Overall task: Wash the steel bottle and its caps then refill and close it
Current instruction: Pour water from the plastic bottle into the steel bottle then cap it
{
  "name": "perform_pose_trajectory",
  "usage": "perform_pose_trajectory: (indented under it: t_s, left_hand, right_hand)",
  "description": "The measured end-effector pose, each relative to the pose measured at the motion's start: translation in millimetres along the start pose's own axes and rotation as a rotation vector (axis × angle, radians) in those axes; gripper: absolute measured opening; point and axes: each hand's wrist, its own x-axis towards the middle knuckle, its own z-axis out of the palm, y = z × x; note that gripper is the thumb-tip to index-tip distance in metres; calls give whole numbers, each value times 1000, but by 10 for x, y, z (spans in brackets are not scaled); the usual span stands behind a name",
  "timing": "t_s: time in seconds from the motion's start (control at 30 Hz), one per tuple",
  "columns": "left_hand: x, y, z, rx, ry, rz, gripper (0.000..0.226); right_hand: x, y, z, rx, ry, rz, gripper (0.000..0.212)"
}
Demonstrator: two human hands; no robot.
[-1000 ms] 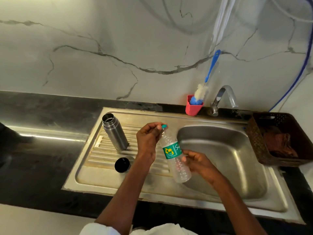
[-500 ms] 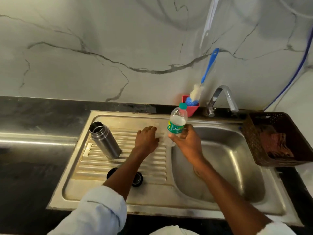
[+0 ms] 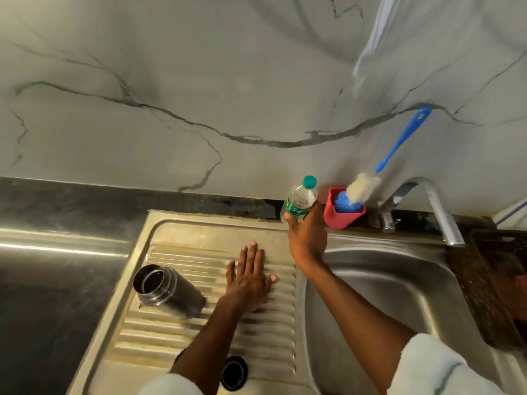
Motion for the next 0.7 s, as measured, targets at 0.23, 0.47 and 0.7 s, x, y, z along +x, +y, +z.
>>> perform_pose_trajectory:
  t_s: [0.23,0.47,0.7]
  left_hand:
    - [17,-18,33,-5,-5,-3,82]
    - [22,-42,57,-18,7,10,83]
    - [10,-42,43,-20,-8,14,83]
  right_hand:
    - [197,-82,237,-89,23,99,60]
    - [276,-122,322,-136,32,149,59]
    - [195,-87,371,-127,31,224,79]
